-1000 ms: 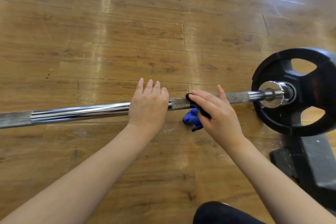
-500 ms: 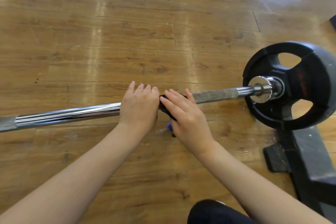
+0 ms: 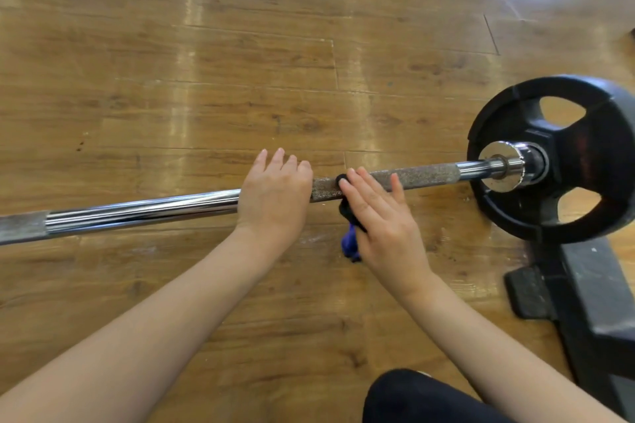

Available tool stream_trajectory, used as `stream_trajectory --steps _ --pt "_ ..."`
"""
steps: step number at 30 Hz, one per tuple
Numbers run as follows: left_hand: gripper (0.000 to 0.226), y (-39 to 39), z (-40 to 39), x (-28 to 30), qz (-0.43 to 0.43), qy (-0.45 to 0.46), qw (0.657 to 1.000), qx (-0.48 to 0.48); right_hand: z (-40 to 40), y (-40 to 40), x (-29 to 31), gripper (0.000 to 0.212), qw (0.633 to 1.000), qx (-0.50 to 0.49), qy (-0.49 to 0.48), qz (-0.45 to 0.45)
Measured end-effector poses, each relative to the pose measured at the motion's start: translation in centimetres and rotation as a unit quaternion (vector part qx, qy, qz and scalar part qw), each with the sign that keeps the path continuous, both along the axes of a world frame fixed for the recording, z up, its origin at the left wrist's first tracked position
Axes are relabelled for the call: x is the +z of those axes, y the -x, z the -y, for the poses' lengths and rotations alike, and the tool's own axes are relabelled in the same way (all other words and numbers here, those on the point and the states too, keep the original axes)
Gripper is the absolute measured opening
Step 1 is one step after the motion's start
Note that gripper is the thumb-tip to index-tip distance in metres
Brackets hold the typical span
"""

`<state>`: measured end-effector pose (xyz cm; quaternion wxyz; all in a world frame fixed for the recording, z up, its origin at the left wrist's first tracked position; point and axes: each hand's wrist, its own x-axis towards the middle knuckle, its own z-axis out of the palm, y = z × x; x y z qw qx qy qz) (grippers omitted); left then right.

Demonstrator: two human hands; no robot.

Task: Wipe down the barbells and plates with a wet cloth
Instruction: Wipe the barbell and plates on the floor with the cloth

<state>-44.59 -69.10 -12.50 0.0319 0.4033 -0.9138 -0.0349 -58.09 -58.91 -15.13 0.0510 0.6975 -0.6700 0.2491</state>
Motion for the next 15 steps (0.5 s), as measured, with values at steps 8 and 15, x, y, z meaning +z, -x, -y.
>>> stream_trajectory --steps 8,15 --pt "0.047 0.1 -0.3 0.4 0.033 -0.047 0.997 0.048 0.5 -1.3 -0.5 0.036 0.998 -0.031 0.045 0.028" --pt "0.053 -0.1 -0.2 0.7 0.061 -0.035 0.997 0.024 0.1 0.9 -0.1 0.039 1.000 -0.002 0.021 -0.007"
